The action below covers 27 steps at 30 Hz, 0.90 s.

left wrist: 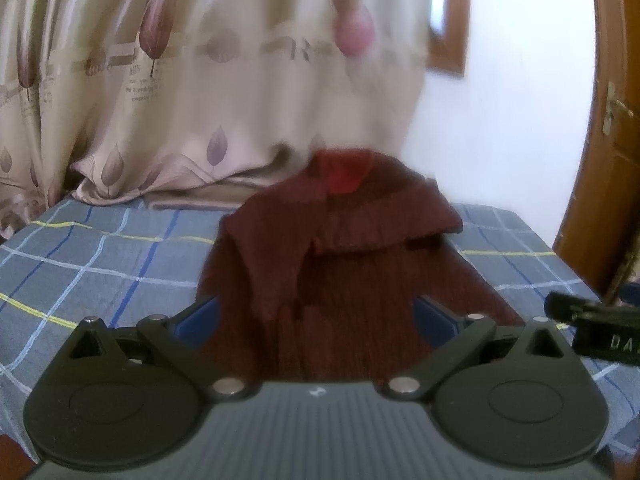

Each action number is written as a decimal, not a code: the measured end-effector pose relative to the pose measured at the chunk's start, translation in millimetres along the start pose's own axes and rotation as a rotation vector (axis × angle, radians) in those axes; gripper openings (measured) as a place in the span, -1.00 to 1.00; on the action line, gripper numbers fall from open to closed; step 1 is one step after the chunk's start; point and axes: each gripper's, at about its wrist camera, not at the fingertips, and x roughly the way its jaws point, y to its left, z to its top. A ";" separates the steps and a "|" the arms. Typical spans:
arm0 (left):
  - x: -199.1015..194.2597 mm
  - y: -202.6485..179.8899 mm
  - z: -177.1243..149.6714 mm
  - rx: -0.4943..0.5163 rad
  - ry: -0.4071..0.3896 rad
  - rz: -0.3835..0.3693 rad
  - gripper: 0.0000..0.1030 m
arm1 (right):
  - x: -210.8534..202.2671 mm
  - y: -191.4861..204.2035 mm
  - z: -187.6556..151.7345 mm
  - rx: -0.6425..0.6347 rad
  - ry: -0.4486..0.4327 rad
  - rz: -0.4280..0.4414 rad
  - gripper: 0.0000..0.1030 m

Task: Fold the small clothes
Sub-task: 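Approach the dark red sweater with both grippers open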

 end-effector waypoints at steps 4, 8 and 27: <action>2.3 6.5 -11.1 -0.005 0.040 -0.007 1.00 | 0.6 0.1 -2.6 0.003 0.008 0.006 1.00; 7.1 12.8 -20.8 -0.010 0.089 0.004 1.00 | 1.7 -0.1 -4.2 0.009 0.013 0.011 1.00; 65.4 22.3 -44.7 -0.086 0.212 -0.077 0.98 | 7.0 0.5 -8.7 0.012 0.035 0.033 1.00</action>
